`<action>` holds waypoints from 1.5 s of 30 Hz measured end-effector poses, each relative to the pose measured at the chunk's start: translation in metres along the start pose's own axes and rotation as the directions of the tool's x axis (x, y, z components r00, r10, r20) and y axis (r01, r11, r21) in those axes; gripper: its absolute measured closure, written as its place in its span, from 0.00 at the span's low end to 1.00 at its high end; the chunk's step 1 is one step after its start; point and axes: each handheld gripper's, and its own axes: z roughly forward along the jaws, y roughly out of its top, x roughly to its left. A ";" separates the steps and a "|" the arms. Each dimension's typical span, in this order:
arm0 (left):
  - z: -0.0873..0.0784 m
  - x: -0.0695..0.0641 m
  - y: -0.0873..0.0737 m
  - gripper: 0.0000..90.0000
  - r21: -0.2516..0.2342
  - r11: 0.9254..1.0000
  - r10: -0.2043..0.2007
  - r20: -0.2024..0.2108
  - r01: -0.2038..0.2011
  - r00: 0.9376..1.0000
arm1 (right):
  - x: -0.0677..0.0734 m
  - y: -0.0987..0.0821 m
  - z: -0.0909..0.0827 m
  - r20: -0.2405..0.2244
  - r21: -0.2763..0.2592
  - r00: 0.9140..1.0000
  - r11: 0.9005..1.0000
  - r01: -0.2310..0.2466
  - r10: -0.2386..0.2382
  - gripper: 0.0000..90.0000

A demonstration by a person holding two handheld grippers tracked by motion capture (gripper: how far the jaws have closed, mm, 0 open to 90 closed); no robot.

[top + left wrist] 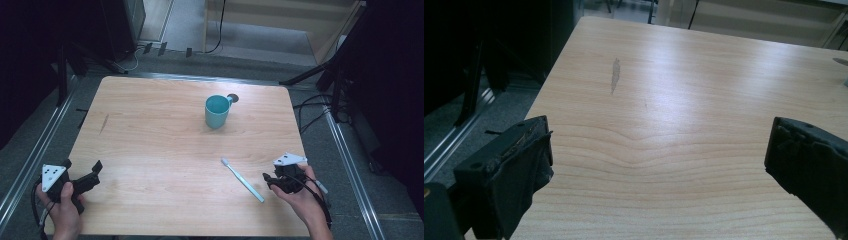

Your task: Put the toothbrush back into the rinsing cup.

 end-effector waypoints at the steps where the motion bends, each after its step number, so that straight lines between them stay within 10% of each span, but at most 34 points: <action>1: 0.000 0.000 0.000 0.00 0.000 1.000 0.000 0.000 0.000 1.000 | 0.000 0.000 0.000 0.000 0.000 1.000 1.000 0.000 0.000 0.54; 8: 0.000 0.000 0.000 0.00 0.000 1.000 0.000 0.001 0.000 1.000 | 0.014 0.022 0.008 -0.051 0.105 0.991 0.986 0.127 -0.122 0.52; 25: 0.000 0.000 0.000 0.00 0.002 1.000 0.000 0.002 0.000 1.000 | 0.038 0.050 0.026 -0.165 0.287 0.983 0.950 0.125 -0.080 0.72; 34: 0.000 0.000 0.000 0.00 0.002 1.000 -0.002 0.003 0.002 1.000 | 0.050 0.058 0.040 -0.198 0.397 0.978 0.906 0.145 -0.069 0.76; 45: 0.000 0.000 0.000 0.00 0.002 1.000 -0.002 0.004 0.002 1.000 | 0.054 0.062 0.051 -0.208 0.450 0.976 0.879 0.158 -0.069 0.80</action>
